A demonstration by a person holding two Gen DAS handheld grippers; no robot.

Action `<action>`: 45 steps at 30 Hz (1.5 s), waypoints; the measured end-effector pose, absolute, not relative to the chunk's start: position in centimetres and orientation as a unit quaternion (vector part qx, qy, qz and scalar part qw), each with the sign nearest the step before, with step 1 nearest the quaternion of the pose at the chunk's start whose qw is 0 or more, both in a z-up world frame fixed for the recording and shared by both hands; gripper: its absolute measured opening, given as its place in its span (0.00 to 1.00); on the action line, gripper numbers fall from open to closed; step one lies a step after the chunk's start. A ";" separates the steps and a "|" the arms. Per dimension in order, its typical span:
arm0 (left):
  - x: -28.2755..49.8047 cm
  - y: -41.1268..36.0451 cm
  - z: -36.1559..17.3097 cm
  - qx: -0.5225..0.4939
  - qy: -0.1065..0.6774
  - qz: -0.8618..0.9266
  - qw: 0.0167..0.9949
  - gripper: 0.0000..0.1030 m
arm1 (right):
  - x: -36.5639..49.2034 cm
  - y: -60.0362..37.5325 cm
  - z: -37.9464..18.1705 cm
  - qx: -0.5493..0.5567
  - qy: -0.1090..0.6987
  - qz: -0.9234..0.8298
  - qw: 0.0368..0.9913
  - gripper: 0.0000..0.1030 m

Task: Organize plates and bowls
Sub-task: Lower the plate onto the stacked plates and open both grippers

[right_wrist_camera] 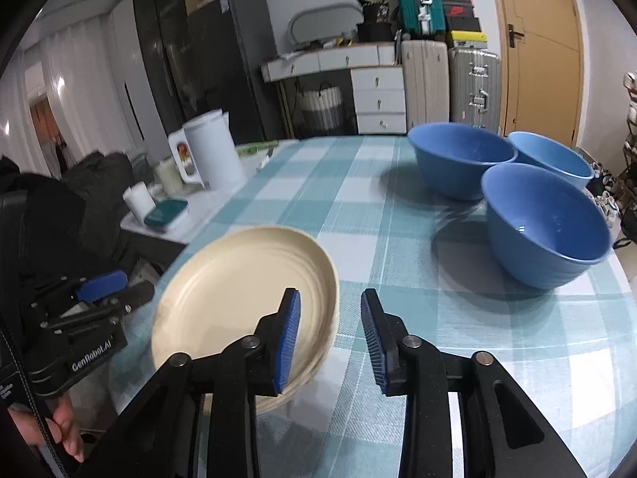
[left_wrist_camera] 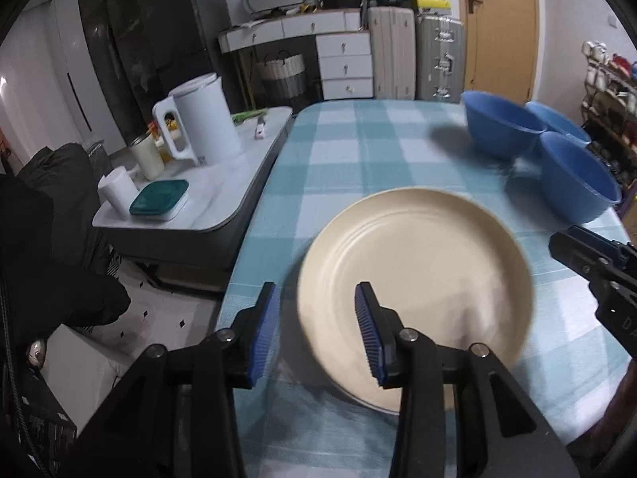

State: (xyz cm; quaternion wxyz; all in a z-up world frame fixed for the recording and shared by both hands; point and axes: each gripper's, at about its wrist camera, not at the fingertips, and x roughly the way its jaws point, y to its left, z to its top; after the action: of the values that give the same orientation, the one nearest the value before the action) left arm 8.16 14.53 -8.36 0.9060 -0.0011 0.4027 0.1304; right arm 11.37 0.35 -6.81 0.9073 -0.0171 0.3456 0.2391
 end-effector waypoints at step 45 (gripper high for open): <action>2.9 -3.5 -4.0 0.002 0.317 -0.024 0.948 0.56 | -4.6 -18.7 0.3 -0.001 0.177 0.107 0.978 0.96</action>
State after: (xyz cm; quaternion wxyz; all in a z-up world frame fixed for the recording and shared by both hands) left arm 2.91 -3.46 -4.01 0.9481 0.0015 0.3170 -0.0244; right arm -4.55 -18.75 0.30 0.9784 -0.0008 0.1771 0.1068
